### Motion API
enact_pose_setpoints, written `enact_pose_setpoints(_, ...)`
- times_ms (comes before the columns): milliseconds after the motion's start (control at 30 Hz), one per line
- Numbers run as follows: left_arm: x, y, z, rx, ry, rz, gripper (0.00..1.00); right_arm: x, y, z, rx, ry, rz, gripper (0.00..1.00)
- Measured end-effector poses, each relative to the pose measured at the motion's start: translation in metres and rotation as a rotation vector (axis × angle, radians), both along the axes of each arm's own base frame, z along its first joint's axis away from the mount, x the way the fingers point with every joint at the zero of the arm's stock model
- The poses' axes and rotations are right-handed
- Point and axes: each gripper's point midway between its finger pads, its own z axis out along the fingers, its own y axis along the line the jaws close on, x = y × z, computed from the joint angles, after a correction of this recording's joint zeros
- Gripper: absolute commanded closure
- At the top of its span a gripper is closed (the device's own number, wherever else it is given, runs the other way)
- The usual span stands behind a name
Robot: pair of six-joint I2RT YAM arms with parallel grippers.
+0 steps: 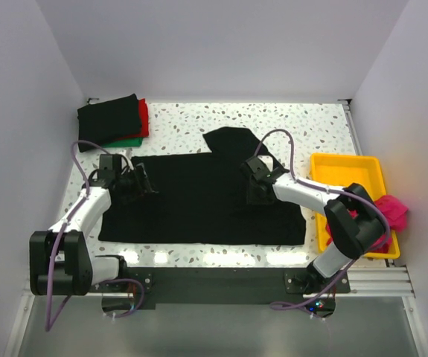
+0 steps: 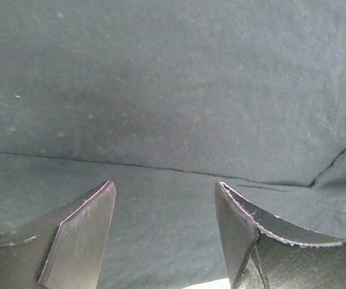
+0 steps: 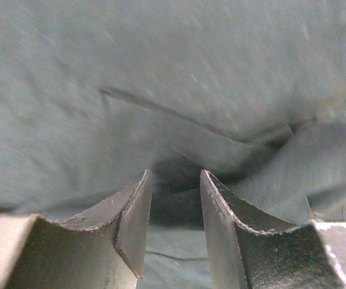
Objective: Fold and stack the t-shirts
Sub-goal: Fold the tshirt
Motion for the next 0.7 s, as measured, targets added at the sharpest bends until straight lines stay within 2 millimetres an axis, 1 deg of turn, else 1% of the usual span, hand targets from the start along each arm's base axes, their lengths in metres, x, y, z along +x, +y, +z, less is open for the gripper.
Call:
enact_pose_setpoints(67,-0.002,-0.004,-0.001,-0.009,0.005,-0.013,0.28,-0.008,-0.005,-0.003,0.002,0.008,-0.016,0.58)
enact_pose_setpoints(167,-0.002,-0.008,0.0,-0.023,-0.002,-0.03,0.28,-0.012,-0.007,-0.001,0.019,-0.001,-0.036,0.58)
enact_pose_setpoints(400,0.001,-0.011,0.003,-0.034,-0.019,-0.039,0.28,-0.007,-0.003,0.003,0.043,-0.023,-0.048,0.58)
enact_pose_setpoints(500,0.002,-0.011,0.004,-0.036,-0.024,-0.041,0.28,0.002,0.003,0.012,0.06,-0.046,-0.047,0.59)
enact_pose_setpoints(600,0.002,-0.012,0.004,-0.039,-0.026,-0.043,0.28,0.017,0.015,0.021,0.084,-0.077,-0.046,0.59)
enact_pose_setpoints(700,0.002,-0.012,0.004,-0.039,-0.027,-0.044,0.28,0.03,0.025,0.023,0.095,-0.091,-0.044,0.59)
